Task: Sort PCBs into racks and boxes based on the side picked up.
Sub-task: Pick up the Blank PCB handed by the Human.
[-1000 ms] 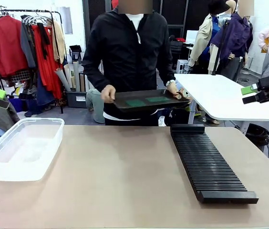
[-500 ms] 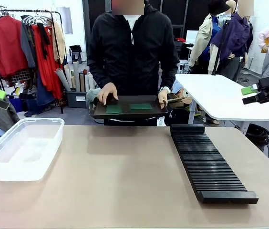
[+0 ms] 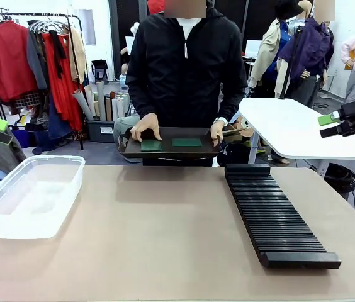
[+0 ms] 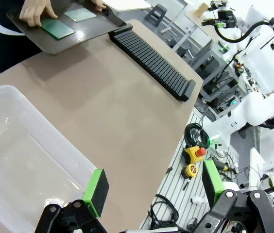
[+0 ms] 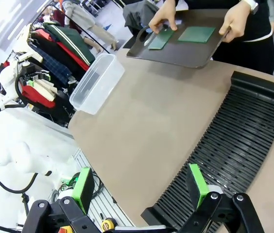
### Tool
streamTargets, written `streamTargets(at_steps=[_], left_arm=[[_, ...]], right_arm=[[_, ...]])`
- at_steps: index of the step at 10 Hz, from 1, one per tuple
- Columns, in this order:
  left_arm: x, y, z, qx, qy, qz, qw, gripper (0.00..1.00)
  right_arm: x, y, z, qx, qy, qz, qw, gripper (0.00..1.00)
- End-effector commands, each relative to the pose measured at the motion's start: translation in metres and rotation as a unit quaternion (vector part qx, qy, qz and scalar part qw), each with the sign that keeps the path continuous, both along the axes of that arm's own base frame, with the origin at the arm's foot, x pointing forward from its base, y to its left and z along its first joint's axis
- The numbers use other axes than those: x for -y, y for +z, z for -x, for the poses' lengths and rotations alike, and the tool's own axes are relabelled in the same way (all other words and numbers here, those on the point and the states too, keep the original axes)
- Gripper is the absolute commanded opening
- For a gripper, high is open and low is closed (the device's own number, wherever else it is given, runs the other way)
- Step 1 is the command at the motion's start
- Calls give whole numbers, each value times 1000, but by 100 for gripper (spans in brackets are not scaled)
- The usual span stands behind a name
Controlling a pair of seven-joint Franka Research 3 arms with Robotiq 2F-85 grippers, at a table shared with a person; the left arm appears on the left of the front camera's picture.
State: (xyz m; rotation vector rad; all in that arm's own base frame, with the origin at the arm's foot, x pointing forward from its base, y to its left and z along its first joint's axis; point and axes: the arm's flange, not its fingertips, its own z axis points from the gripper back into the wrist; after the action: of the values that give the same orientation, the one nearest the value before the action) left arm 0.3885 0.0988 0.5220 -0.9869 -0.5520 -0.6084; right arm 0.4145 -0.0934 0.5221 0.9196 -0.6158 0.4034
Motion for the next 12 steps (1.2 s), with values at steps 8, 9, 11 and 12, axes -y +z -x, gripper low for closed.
streamTargets(at_steps=[8, 9, 11, 12], left_arm=[[0, 0, 1, 3, -2, 7, 1000, 100], [0, 0, 1, 3, -2, 7, 1000, 100], [0, 0, 1, 3, -2, 7, 1000, 100], [0, 0, 1, 3, -2, 7, 1000, 100]], right_arm=[[-1, 0, 1, 4, 1, -4, 1000, 100], [-1, 0, 1, 4, 1, -4, 1000, 100], [-1, 0, 1, 4, 1, -4, 1000, 100], [-1, 0, 1, 4, 1, -4, 1000, 100]])
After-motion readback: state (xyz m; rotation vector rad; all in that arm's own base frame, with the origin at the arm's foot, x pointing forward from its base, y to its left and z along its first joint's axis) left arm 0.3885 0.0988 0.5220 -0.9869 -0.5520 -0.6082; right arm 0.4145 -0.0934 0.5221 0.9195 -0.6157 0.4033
